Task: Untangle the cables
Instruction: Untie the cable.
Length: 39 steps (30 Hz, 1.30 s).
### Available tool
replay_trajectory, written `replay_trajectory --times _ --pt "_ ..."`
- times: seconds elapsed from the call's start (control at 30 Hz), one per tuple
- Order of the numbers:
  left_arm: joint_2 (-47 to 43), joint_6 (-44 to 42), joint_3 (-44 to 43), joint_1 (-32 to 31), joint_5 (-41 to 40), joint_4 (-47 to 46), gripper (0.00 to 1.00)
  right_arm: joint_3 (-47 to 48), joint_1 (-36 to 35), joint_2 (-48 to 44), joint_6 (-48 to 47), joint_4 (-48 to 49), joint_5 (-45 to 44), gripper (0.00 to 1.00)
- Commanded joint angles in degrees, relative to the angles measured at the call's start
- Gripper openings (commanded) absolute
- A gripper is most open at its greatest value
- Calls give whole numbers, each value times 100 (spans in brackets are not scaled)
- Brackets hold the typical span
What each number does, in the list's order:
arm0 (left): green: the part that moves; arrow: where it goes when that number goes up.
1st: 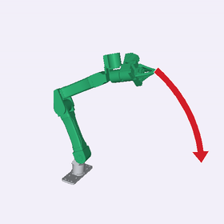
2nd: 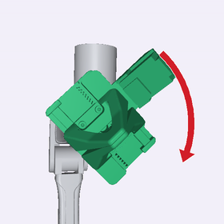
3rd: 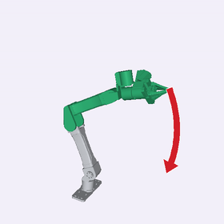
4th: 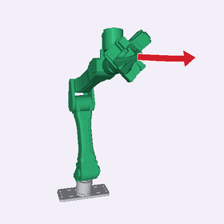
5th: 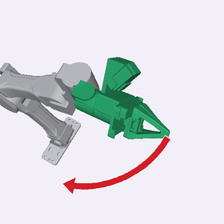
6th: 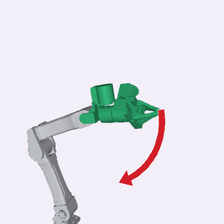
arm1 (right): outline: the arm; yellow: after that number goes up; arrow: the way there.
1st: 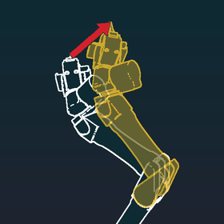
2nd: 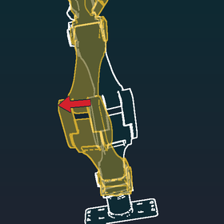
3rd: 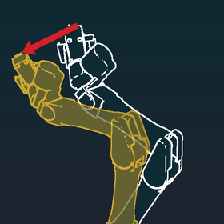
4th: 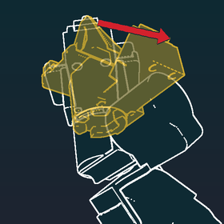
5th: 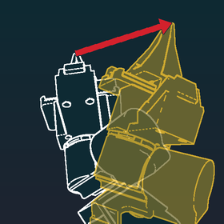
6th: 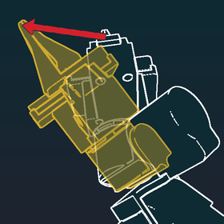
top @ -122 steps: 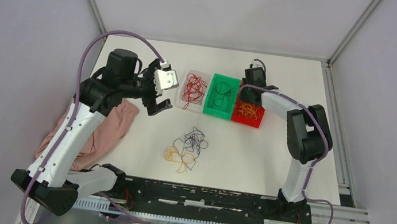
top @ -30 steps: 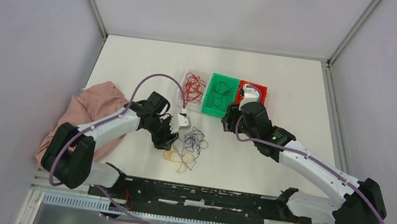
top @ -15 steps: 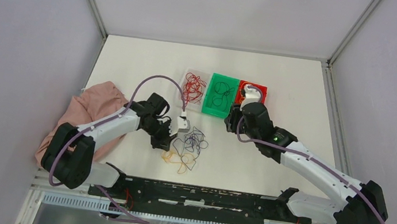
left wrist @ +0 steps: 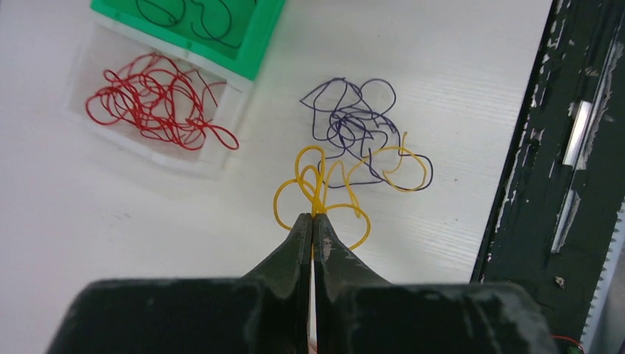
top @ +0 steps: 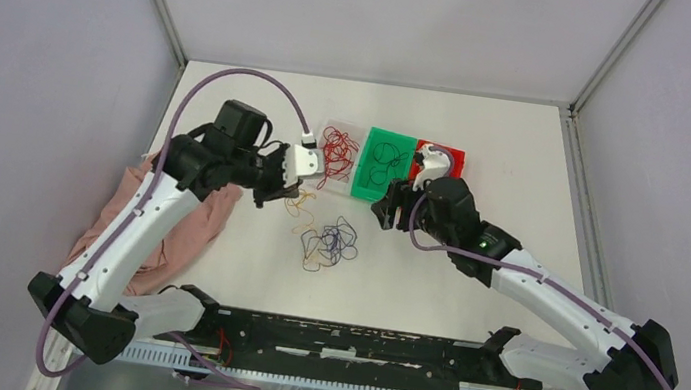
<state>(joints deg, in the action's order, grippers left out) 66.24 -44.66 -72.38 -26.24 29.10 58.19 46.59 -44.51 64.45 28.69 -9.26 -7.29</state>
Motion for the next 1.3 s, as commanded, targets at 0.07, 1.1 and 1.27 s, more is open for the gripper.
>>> replay_trajectory --times 0.07,1.1,1.27 --pt "-163 414 -1068 -15 577 625 3 51 -99 -134 -107 1921 1844 78" --pt "-296 1959 -2761 -19 1678 115 3 523 -1178 2036 268 3645 1016 60" --pt "-250 2156 -3204 -23 1399 -310 3 247 -1279 2337 510 3815 972 58"
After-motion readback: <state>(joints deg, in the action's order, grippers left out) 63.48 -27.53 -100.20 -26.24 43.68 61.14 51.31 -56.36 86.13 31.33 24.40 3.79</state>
